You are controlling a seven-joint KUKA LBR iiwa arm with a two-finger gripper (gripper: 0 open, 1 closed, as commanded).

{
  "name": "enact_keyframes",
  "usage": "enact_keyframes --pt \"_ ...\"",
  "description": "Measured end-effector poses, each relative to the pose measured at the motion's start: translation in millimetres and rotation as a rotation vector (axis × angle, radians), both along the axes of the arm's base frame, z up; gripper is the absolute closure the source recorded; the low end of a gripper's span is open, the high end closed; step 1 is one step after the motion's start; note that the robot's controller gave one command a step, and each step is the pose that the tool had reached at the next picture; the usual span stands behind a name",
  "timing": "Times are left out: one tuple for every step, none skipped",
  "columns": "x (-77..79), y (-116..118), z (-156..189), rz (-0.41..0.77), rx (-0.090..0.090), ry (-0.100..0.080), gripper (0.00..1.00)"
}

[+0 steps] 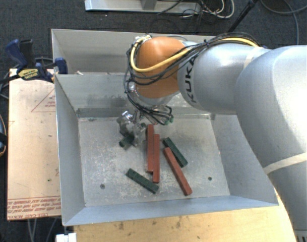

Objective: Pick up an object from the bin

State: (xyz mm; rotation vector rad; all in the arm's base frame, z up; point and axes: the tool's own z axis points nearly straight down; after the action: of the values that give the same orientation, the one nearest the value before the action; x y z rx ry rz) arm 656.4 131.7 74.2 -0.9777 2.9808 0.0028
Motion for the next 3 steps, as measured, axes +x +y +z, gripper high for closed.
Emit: enact_keyframes --pt "-0.3 0 5 -0.001 0.0 0.002 1.0" --pt "0.1 0 11 -0.002 0.0 0.001 1.0" --pt "-0.4 0 16 -0.002 -0.001 0.003 1.0"
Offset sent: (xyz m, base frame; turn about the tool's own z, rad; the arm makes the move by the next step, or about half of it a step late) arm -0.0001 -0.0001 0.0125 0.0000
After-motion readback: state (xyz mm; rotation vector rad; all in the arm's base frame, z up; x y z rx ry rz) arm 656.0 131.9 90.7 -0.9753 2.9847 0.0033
